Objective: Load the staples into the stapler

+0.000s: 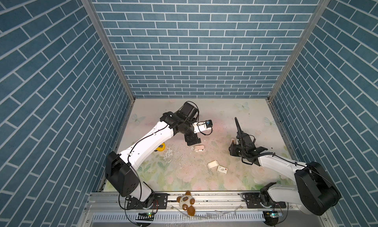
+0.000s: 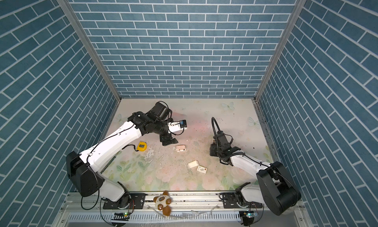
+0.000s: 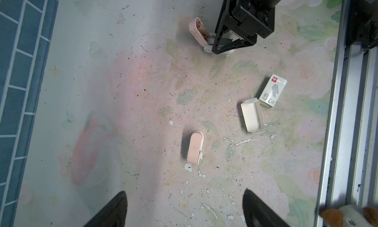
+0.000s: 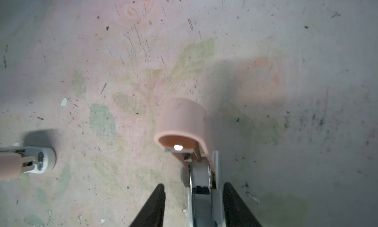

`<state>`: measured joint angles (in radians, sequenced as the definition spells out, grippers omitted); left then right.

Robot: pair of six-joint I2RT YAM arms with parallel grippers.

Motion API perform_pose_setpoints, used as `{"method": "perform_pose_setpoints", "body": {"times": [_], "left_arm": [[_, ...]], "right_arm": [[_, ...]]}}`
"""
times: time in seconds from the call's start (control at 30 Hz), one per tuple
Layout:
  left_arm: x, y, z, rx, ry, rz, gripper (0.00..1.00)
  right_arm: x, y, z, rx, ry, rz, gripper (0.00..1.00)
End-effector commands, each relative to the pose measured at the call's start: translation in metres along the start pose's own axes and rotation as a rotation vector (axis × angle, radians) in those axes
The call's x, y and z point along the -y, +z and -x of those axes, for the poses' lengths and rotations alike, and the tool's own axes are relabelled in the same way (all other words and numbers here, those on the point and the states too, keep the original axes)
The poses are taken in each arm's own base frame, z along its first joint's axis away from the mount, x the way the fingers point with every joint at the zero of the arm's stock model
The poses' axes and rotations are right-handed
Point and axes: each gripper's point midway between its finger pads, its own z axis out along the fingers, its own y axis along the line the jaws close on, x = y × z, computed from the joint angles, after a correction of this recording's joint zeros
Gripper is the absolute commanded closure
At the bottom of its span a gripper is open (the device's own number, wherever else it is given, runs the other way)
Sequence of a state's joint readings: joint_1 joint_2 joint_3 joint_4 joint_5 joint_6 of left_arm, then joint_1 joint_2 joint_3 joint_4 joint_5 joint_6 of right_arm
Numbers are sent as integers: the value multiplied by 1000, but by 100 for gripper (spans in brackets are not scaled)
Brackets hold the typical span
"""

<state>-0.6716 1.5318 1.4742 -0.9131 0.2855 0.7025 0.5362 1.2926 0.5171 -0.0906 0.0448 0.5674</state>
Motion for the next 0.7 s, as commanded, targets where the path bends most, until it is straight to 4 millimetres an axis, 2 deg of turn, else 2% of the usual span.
{"method": "perform_pose_setpoints", "body": {"times": [0.0, 0.13, 0.4, 0.67], "left_arm": [[4, -1, -2, 16, -15, -14, 11], [6, 0, -3, 20, -21, -19, 11], [10, -2, -8, 20, -23, -16, 11], [13, 0, -11, 29, -36, -17, 11]], "right_arm": [[10, -1, 5, 7, -28, -79, 52], [11, 4, 2, -16, -41, -89, 52], [-4, 14, 7, -26, -97, -32, 53], [-15, 28, 2, -79, -158, -14, 61]]}}
